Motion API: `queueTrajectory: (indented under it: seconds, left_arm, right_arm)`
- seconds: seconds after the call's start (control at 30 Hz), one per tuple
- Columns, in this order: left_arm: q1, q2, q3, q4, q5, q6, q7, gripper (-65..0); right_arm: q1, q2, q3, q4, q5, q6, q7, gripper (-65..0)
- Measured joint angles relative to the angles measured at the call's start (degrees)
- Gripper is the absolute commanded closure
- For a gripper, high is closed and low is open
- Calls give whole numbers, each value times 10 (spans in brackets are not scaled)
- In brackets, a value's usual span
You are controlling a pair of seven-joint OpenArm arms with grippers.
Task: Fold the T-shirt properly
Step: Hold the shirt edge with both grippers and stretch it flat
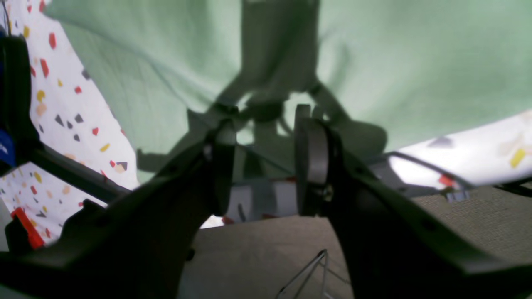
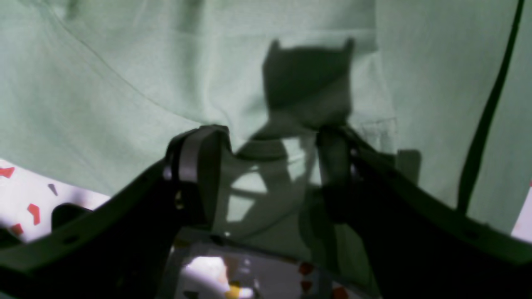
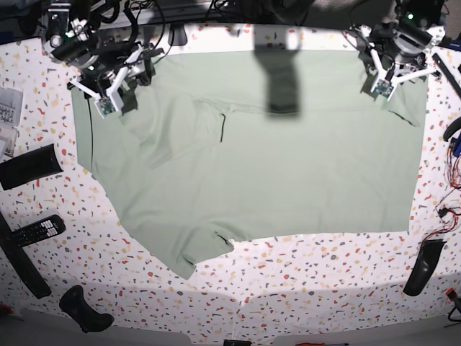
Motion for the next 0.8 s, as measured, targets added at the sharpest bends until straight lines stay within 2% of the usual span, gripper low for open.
queueTrajectory:
  seconds: [0.33,0.5,0.67,0.8]
  left_arm:
    - [0,0,0,11,0,0,5,-215]
    - [-2,0,0,11,0,6,-38,-215]
    - [-2,2,0,-3,-7,6,-42,-215]
    - [0,18,0,-49,-5,7,-57,-215]
  right_arm:
    - [-52,3,2,9,2,-5,26,-357]
    - [-52,3,2,9,3,-5,25,-357]
    - [-52,3,3,9,36,-7,18,-357]
    - [-55,5,5,9,65,-7,12,-357]
